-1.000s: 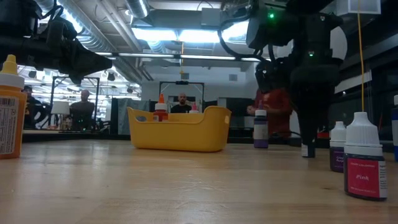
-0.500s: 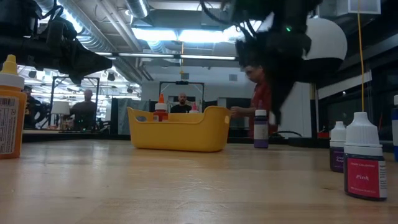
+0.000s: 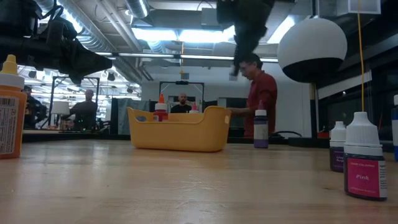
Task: Pick & Place food coloring
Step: Put the small black food coloring bottle into the yellow bin
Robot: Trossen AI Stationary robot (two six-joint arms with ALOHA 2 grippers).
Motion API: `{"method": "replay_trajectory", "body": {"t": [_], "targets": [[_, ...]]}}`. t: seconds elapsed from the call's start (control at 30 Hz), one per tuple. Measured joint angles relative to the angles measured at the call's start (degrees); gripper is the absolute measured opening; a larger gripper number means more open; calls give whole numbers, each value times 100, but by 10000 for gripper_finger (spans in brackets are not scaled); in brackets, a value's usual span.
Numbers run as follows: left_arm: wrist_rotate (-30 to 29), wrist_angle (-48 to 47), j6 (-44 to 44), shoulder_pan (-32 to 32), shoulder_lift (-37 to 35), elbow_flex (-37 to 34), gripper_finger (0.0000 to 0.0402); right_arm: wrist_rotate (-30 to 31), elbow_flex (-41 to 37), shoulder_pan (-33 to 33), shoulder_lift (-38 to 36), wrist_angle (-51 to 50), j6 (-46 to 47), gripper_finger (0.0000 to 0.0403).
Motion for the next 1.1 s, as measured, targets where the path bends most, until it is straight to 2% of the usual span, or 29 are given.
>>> {"method": "replay_trajectory", "body": {"t": [0.23, 0.67, 1.1], "targets": [[0, 0, 0, 1, 1, -2, 57, -182, 696, -248, 306, 20, -197, 79], [0, 0, 0, 2, 2, 0, 57, -402, 2459, -266, 1984, -446, -227, 82], [0, 0, 0, 0, 0, -2, 57, -759, 2633, -321, 2783, -408, -347, 82]]}}
